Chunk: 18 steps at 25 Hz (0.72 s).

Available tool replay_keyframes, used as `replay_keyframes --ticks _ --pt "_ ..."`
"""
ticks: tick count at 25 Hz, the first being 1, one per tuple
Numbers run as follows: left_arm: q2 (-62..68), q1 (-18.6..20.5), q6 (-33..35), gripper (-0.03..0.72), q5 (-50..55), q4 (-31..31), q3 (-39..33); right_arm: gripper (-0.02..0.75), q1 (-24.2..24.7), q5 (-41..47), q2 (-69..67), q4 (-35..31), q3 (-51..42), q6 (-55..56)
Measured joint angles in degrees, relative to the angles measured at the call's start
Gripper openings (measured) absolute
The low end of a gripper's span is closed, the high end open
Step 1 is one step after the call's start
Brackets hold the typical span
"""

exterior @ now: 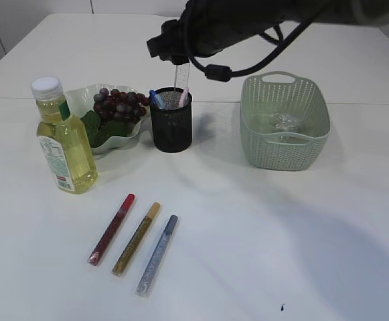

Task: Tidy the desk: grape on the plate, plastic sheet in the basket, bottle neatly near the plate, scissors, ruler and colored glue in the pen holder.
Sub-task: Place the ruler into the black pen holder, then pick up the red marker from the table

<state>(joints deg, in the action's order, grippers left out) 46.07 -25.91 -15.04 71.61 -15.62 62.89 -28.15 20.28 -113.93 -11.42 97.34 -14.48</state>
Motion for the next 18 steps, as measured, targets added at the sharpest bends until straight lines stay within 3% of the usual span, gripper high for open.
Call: replay_keyframes --ticks 5,13,18 --pt "0.0 0.0 0.0 0.239 0.0 0.9 0.0 0.377 0.0 14.9 7.5 0.3 0.0 0.0" --pt "0.0 0.0 0.0 0.24 0.0 1.3 0.0 0.377 0.0 46.2 12.9 0.0 0.1 6.5" --pt "0.0 0.0 0.0 0.239 0.0 1.3 0.0 0.377 0.0 50.4 12.9 -1.0 0.1 9.5"
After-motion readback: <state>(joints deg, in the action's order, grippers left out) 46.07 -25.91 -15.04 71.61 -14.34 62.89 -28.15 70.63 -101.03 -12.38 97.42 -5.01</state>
